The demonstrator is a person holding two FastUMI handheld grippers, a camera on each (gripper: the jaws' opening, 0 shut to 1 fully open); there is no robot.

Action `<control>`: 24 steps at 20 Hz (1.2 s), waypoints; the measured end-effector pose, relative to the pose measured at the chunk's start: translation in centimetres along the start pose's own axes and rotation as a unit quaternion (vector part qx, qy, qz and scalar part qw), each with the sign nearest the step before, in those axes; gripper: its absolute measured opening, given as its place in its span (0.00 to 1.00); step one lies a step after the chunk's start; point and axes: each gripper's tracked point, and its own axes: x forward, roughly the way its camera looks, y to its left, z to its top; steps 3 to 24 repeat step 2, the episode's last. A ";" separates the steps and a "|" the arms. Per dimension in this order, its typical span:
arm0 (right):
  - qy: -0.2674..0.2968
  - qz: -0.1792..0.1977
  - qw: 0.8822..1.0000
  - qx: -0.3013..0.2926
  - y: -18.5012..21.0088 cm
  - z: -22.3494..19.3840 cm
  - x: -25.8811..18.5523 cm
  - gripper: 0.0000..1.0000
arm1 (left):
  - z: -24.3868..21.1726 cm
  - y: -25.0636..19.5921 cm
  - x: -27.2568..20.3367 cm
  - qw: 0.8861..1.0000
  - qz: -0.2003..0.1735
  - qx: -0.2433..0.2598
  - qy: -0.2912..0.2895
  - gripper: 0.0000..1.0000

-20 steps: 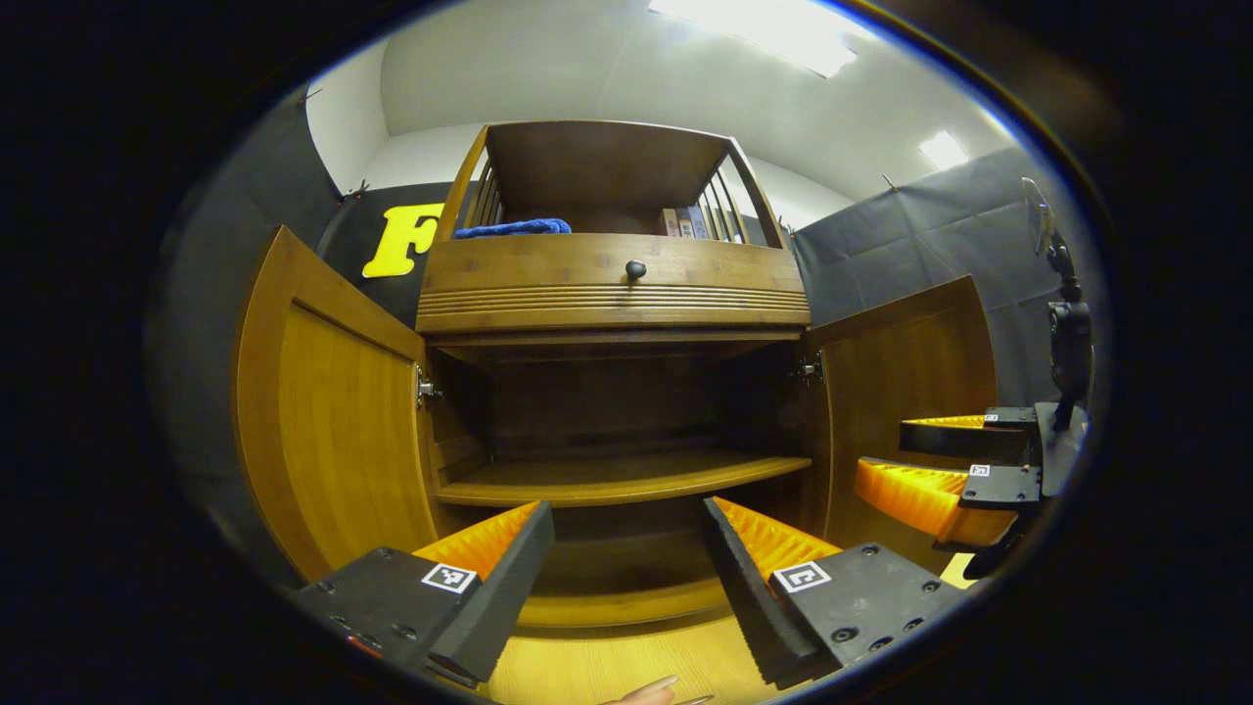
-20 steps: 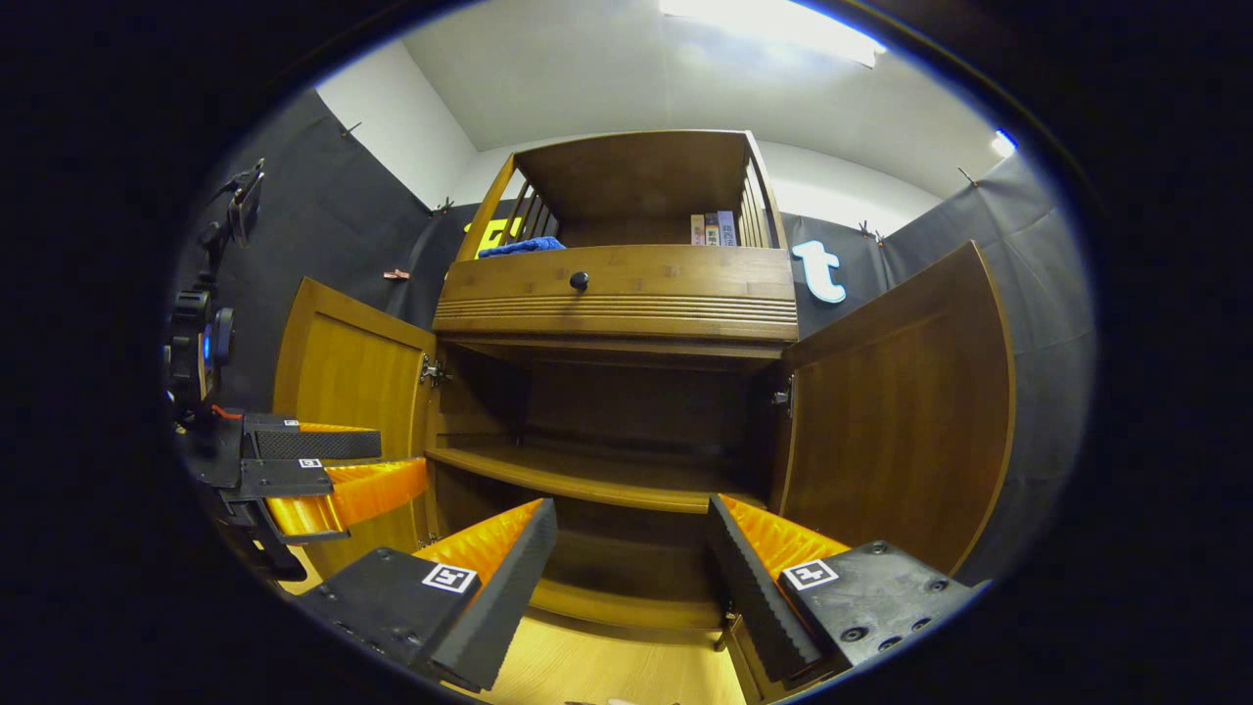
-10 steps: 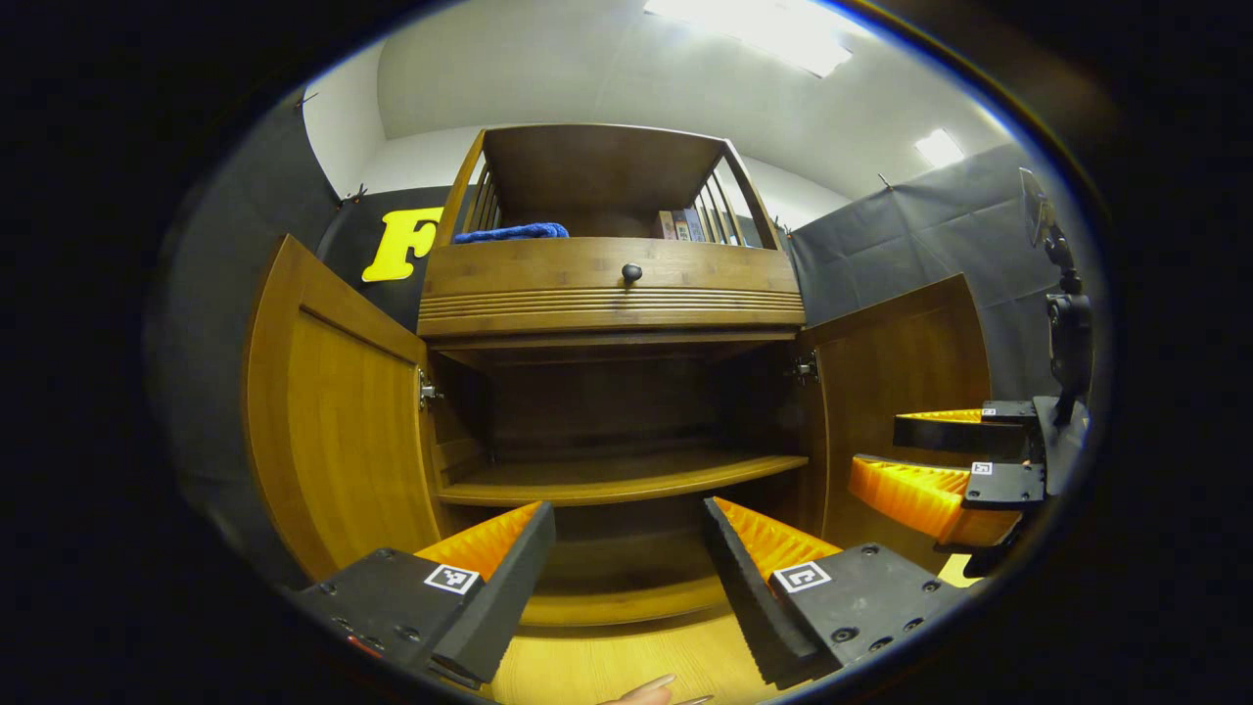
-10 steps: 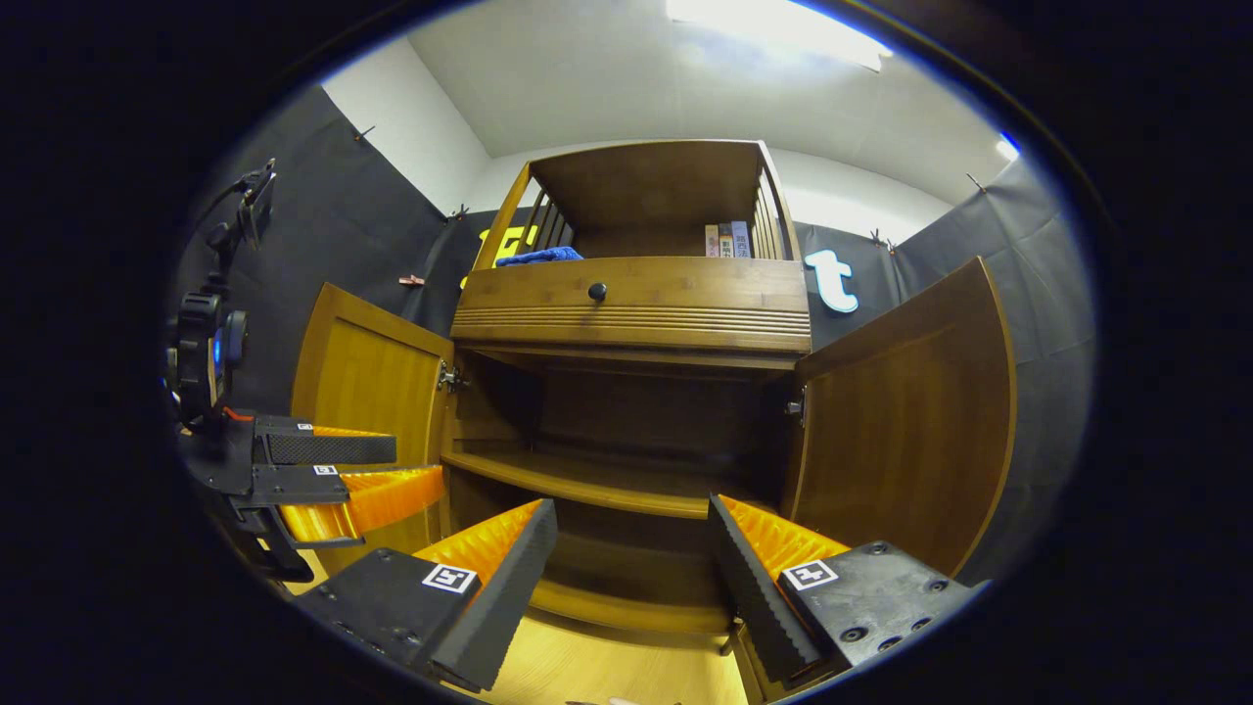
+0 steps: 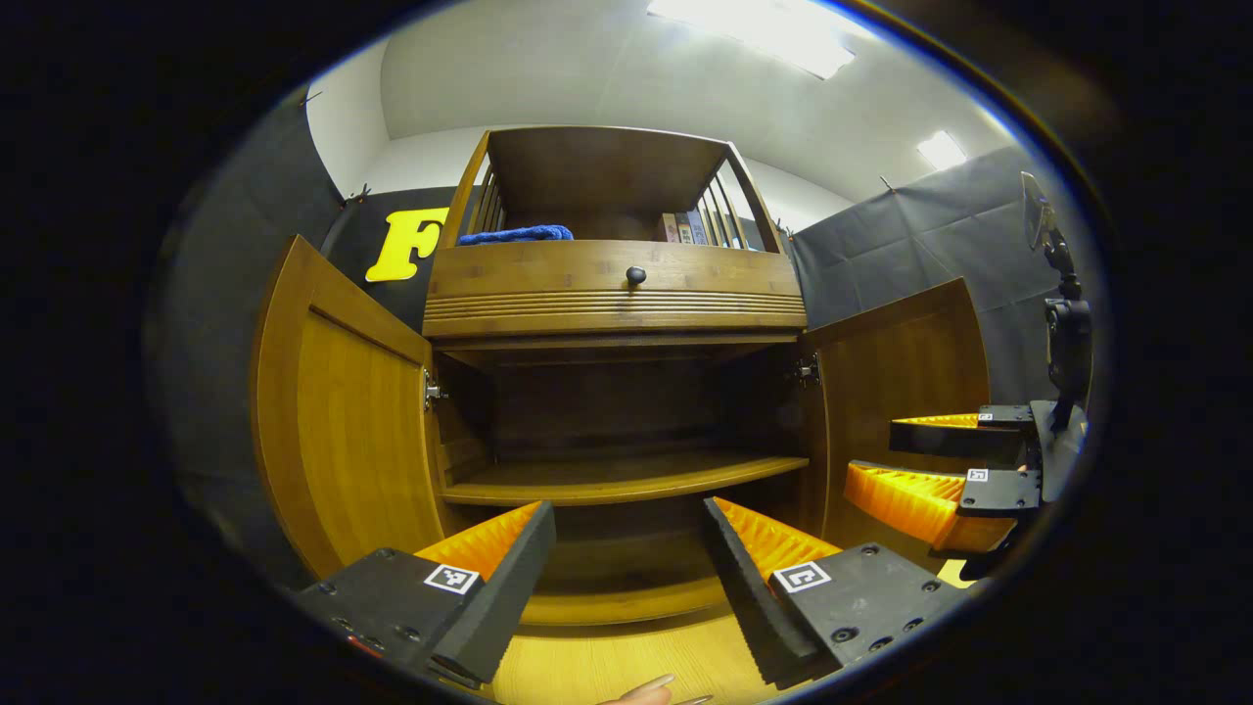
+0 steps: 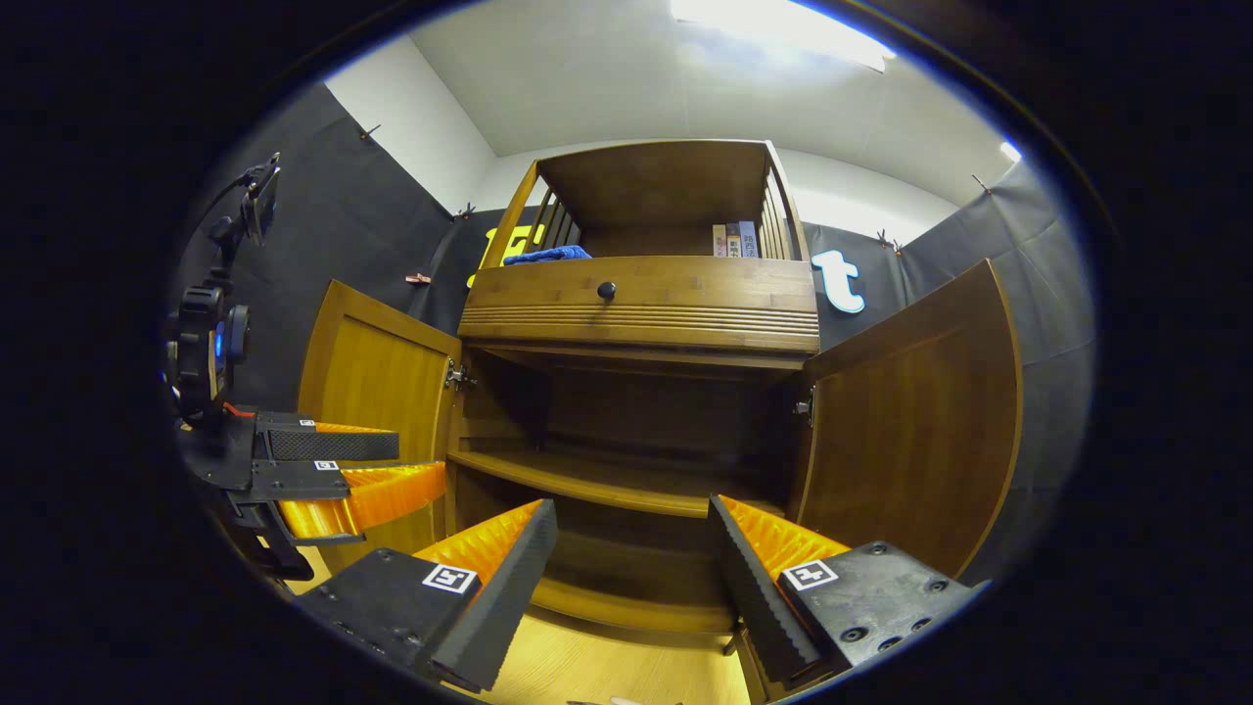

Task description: Open the right door of the double-door shoe cabinet with the right hand, and open the left door with the left hand.

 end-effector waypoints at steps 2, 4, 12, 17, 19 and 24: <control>0.000 -0.001 1.000 0.001 -0.1 -0.1 0.0 0.97 | 0.0 -0.1 0.0 1.000 -0.001 0.000 0.001 0.93; 0.000 -0.001 1.000 0.001 -0.1 -0.1 0.0 0.97 | 0.0 -0.1 0.0 1.000 -0.001 0.000 0.001 0.93; 0.000 -0.001 1.000 0.001 -0.1 -0.1 0.0 0.97 | 0.0 -0.1 0.0 1.000 -0.001 0.000 0.001 0.93; 0.000 -0.001 1.000 0.001 -0.1 -0.1 0.0 0.97 | 0.0 -0.1 0.0 1.000 -0.001 0.000 0.001 0.93; 0.000 -0.001 1.000 0.001 -0.1 -0.1 0.0 0.97 | 0.0 -0.1 0.0 1.000 -0.001 0.000 0.001 0.93; 0.000 -0.001 1.000 0.001 -0.1 -0.1 0.0 0.97 | 0.0 -0.1 0.0 1.000 -0.001 0.000 0.001 0.93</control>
